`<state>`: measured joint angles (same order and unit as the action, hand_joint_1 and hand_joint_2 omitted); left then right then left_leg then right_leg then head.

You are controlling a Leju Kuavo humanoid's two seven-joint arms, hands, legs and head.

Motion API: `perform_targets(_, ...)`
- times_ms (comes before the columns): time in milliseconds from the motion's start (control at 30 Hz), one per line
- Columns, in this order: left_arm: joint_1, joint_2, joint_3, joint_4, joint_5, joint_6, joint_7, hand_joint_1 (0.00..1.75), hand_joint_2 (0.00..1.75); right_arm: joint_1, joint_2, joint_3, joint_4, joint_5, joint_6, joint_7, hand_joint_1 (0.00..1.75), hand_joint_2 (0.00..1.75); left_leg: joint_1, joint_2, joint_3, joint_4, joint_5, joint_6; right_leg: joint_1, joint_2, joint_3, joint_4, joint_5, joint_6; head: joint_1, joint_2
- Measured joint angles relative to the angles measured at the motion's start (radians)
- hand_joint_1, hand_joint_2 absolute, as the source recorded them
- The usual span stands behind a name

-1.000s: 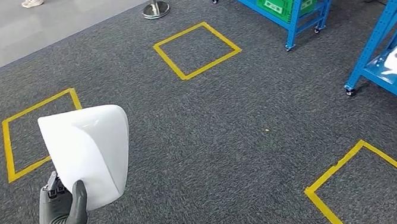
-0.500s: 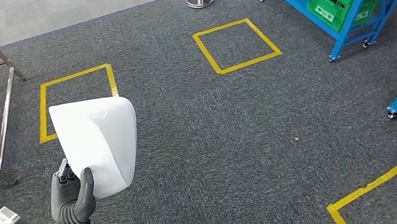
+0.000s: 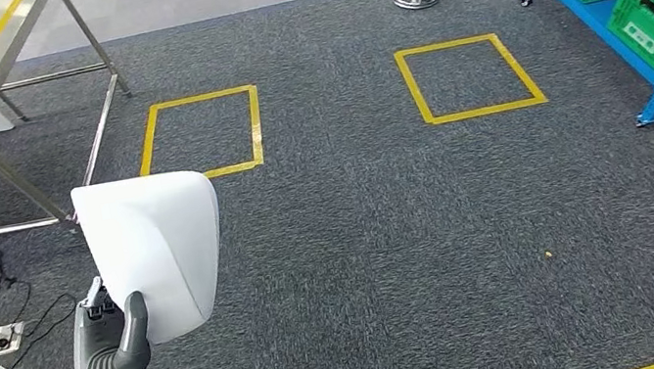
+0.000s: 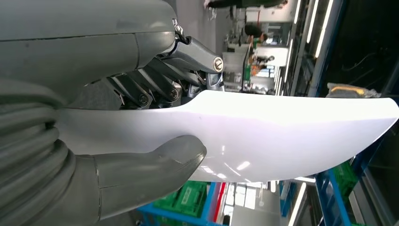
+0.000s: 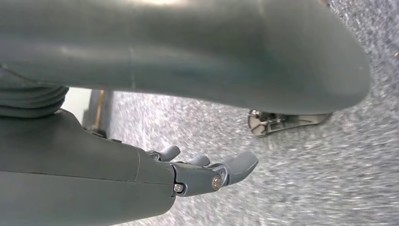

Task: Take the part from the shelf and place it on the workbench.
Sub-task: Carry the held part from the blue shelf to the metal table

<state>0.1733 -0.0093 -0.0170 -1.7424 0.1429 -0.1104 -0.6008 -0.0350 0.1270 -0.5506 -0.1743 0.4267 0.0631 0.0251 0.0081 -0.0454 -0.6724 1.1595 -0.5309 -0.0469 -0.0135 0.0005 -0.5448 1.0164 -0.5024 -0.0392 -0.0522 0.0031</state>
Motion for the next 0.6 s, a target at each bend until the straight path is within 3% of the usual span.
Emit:
perform_targets(67,0.0,0.0,0.0,0.001,-0.004,0.0,0.002,1.75,1.75,0.002,0.0,-0.004,0.0,0.0,0.002,-0.016,0.0,0.0,0.002,0.033,-0.053,0.114,-0.046,-0.004,0.004,-0.032,-0.001,0.001,-0.002,-0.003,-0.001,0.0)
perform_targets(100,0.001,0.0,0.0,0.002,-0.006,0.0,0.002,1.75,1.75,0.002,0.0,-0.005,0.0,0.001,0.003,-0.02,0.0,0.0,0.003,0.038,-0.061,0.136,-0.048,-0.006,0.004,-0.047,0.0,0.001,-0.003,-0.003,-0.001,0.0)
perform_targets(133,0.001,0.0,0.0,0.001,-0.009,0.0,0.003,1.75,1.75,0.001,-0.001,-0.005,0.0,0.006,0.005,-0.021,0.0,0.0,0.004,0.043,-0.047,0.114,-0.031,-0.007,0.004,-0.062,0.0,0.002,-0.004,-0.002,-0.002,0.0)
perform_targets(167,0.002,0.0,0.0,-0.001,-0.014,0.001,0.003,1.75,1.75,0.0,-0.001,-0.005,0.0,0.012,0.008,-0.02,0.0,0.0,0.005,0.053,-0.014,0.058,-0.001,-0.007,0.004,-0.076,0.002,0.003,-0.007,0.0,-0.002,0.0)
perform_targets(233,0.002,0.0,0.0,-0.01,-0.024,0.008,0.004,1.75,1.75,-0.001,-0.001,-0.005,0.0,0.021,0.013,-0.016,0.0,0.0,0.002,0.093,0.063,-0.079,0.046,0.0,0.006,-0.101,0.007,0.006,-0.013,0.008,-0.001,0.0)
perform_targets(267,0.002,0.0,0.0,-0.016,-0.027,0.014,0.004,1.75,1.75,-0.001,-0.001,-0.005,0.0,0.022,0.015,-0.014,0.0,0.0,0.0,0.107,0.085,-0.118,0.056,0.007,0.007,-0.11,0.01,0.007,-0.016,0.014,-0.001,0.0)
perform_targets(300,0.003,0.001,0.001,-0.021,-0.028,0.019,0.004,1.75,1.75,-0.001,-0.001,-0.005,0.0,0.02,0.016,-0.014,0.0,0.0,-0.004,0.112,0.094,-0.134,0.057,0.015,0.009,-0.118,0.013,0.007,-0.018,0.02,0.0,0.0)
perform_targets(367,0.005,0.007,0.005,-0.026,-0.025,0.025,0.007,1.75,1.75,-0.005,0.0,-0.005,0.0,0.015,0.016,-0.013,0.0,0.0,-0.007,0.09,0.091,-0.134,0.06,0.028,0.008,-0.137,0.021,0.004,-0.021,0.031,0.0,0.0)
perform_targets(400,0.005,0.01,0.009,-0.027,-0.02,0.027,0.009,1.75,1.75,-0.008,0.001,-0.005,0.0,0.013,0.016,-0.01,0.0,0.0,-0.005,0.079,0.093,-0.139,0.062,0.034,0.006,-0.133,0.024,0.007,-0.026,0.037,0.0,0.0)
perform_targets(467,-0.001,0.016,0.015,-0.026,-0.01,0.027,0.011,1.75,1.75,-0.011,0.004,-0.005,0.0,0.018,0.016,-0.001,0.0,0.0,0.001,0.056,0.099,-0.147,0.069,0.047,0.001,-0.082,0.005,0.058,-0.061,0.047,0.003,0.0)
perform_targets(533,-0.01,0.02,0.017,-0.02,-0.003,0.023,0.008,1.75,1.75,-0.01,0.005,-0.004,0.0,0.025,0.018,0.008,0.0,0.0,0.002,0.032,0.094,-0.148,0.073,0.054,-0.001,-0.02,-0.058,0.186,-0.124,0.05,0.007,0.0)
perform_targets(567,-0.013,0.022,0.017,-0.017,0.0,0.021,0.006,1.75,1.75,-0.009,0.006,-0.004,0.0,0.025,0.019,0.009,0.0,0.0,0.001,0.018,0.091,-0.147,0.074,0.056,0.0,-0.008,-0.093,0.252,-0.147,0.049,0.008,0.0)
perform_targets(600,-0.014,0.022,0.017,-0.014,0.001,0.019,0.004,1.75,1.75,-0.007,0.006,-0.004,0.0,0.022,0.02,0.007,0.0,0.0,0.0,0.003,0.089,-0.146,0.074,0.056,0.0,-0.003,-0.115,0.289,-0.152,0.048,0.008,0.0)
